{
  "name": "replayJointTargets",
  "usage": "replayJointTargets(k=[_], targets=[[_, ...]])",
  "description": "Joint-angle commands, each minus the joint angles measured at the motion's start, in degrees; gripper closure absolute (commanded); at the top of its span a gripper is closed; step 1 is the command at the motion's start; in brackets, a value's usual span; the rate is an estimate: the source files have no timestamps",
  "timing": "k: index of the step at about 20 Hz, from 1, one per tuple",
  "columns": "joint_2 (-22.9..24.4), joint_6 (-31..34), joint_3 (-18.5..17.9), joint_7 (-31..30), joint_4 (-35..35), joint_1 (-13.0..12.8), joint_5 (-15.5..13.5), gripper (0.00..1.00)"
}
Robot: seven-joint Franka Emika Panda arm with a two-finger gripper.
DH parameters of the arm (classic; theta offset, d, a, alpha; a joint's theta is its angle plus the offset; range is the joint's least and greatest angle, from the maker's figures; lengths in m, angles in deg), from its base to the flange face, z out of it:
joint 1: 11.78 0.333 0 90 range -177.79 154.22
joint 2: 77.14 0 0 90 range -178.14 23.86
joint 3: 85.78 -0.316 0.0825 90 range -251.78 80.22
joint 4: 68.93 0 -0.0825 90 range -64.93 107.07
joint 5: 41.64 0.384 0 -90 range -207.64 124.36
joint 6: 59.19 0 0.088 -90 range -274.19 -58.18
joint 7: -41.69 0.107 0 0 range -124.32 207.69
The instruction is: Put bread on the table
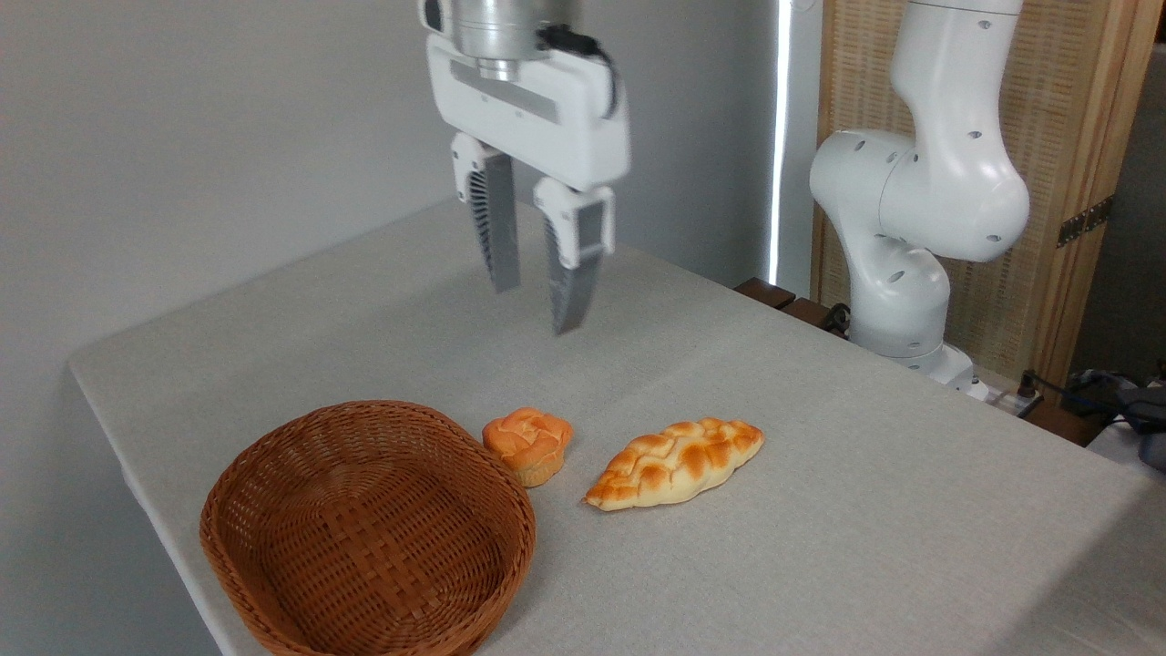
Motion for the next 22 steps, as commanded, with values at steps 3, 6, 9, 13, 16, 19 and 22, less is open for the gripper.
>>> replayJointTargets(k=[3,6,9,13,16,19,22], targets=[[-9.87,9.11,2.84,-0.64,-14.07,0.55,0.14,0.00],[-10.92,9.63,2.39,-0.73,-16.26,0.55,-0.30,0.00],[-12.07,9.90,2.48,-1.51,-17.76,0.63,-0.56,0.00],[-12.60,9.90,2.57,-5.64,-18.73,0.72,-0.65,0.00],[-12.60,9.90,2.66,-6.18,-18.73,0.72,-0.57,0.00],[-12.60,9.90,2.48,-6.26,-18.47,0.72,-0.57,0.00],[-12.69,9.90,2.31,-5.91,-18.38,0.72,-0.57,0.00]])
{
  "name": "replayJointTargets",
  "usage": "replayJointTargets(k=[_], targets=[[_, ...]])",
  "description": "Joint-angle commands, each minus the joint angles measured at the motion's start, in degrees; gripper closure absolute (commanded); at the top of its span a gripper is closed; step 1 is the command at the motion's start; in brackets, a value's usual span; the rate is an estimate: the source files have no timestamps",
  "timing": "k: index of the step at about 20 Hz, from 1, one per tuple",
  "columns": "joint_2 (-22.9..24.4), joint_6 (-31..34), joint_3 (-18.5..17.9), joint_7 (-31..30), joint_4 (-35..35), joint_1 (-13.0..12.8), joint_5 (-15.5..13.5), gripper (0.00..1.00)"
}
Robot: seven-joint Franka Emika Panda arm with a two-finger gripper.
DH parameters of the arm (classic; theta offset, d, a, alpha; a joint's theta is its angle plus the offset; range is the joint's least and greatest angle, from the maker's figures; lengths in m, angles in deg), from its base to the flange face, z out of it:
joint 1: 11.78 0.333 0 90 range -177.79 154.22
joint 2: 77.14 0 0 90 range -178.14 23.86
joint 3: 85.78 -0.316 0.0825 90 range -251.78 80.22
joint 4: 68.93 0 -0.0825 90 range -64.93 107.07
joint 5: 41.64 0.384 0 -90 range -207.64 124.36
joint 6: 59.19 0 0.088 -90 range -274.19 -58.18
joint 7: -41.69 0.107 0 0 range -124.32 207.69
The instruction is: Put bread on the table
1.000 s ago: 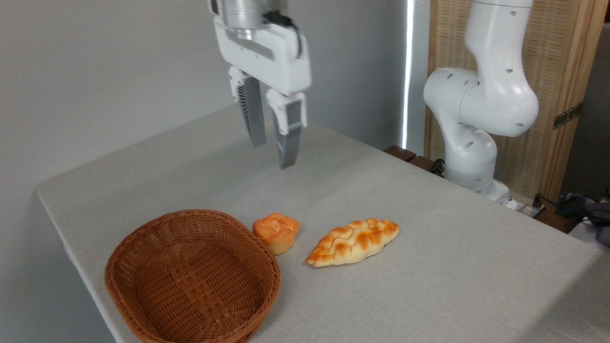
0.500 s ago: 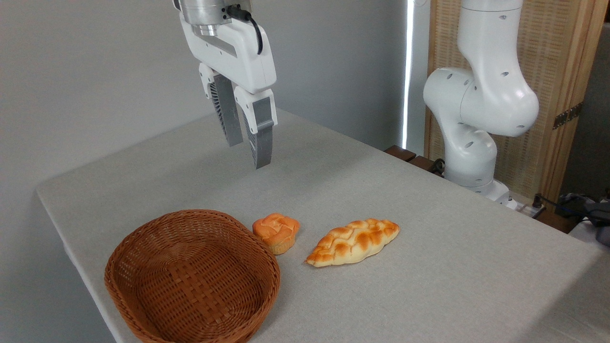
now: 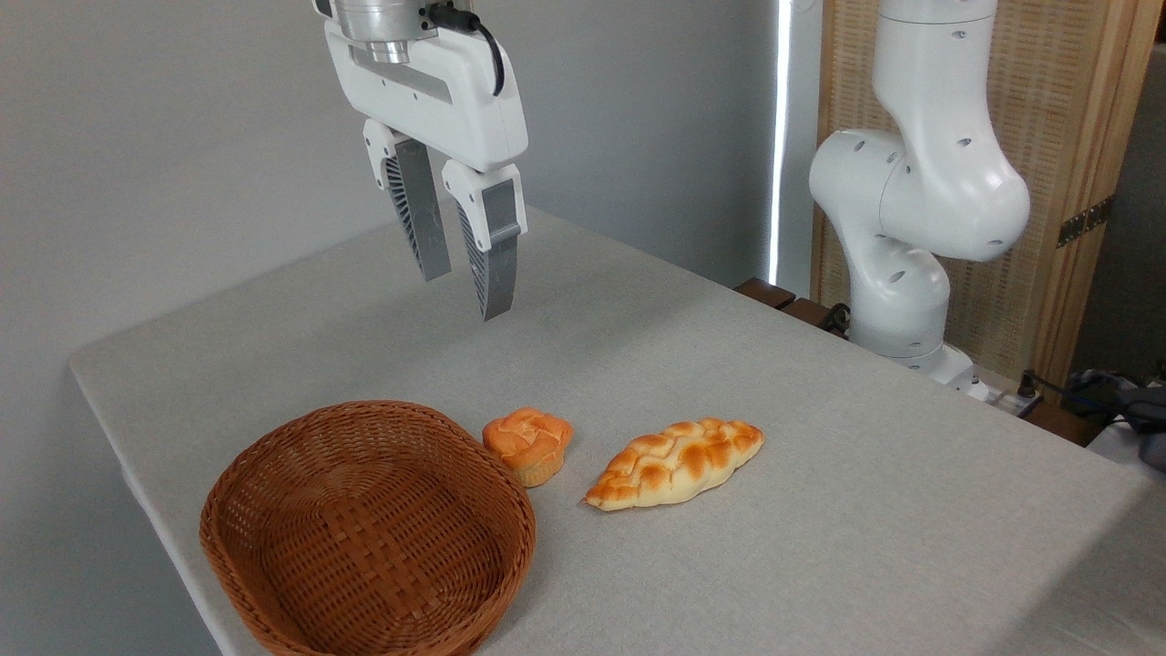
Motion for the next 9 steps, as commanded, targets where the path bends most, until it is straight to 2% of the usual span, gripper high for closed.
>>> replayJointTargets(k=[1,9], targets=[[-0.91,1.96,-0.57,-0.24,-1.44,0.01,-0.61,0.00],[-1.00,1.96,-1.36,0.29,-1.45,0.01,-0.44,0.00]])
